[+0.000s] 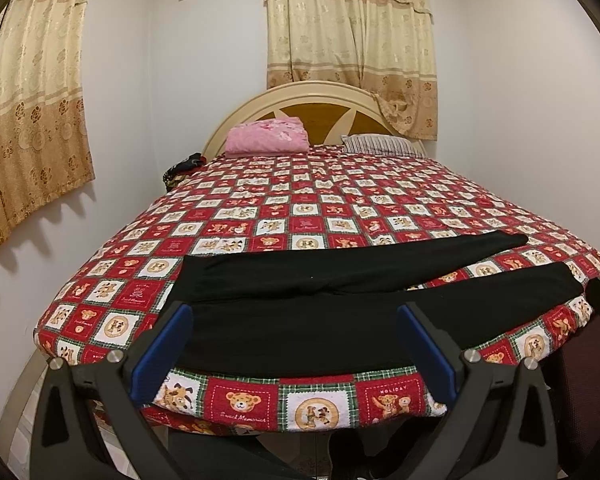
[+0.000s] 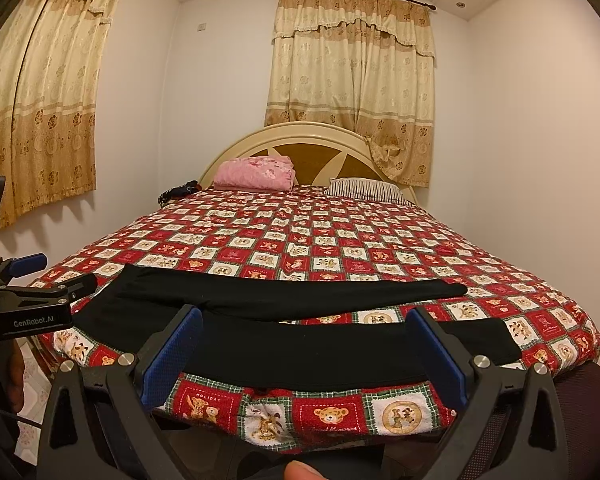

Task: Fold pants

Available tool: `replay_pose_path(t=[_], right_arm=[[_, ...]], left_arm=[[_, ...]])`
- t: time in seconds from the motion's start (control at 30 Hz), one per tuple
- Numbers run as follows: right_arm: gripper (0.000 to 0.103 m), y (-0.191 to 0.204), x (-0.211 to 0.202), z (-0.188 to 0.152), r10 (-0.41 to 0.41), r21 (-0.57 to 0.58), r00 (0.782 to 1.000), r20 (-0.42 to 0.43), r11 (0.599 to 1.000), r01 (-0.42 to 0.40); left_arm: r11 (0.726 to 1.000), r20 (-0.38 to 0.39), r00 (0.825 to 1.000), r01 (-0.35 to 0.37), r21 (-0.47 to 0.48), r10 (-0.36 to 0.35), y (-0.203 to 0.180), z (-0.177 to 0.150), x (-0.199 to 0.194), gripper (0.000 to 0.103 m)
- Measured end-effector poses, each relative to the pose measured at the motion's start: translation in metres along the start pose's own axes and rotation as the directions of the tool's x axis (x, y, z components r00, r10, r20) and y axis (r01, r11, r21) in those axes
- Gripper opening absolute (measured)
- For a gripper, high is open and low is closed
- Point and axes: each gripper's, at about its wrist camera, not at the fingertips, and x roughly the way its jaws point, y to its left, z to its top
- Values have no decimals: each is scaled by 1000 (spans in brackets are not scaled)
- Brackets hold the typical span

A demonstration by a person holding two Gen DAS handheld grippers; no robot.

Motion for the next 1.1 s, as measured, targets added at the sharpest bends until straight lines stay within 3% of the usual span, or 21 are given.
replay_pose_path(t=[1.1], right_arm=[[102, 0, 3, -5, 0, -8, 1000, -10, 1000, 0]], left_arm=[[1000, -2, 1000, -1, -1, 1, 5, -3, 2, 103]])
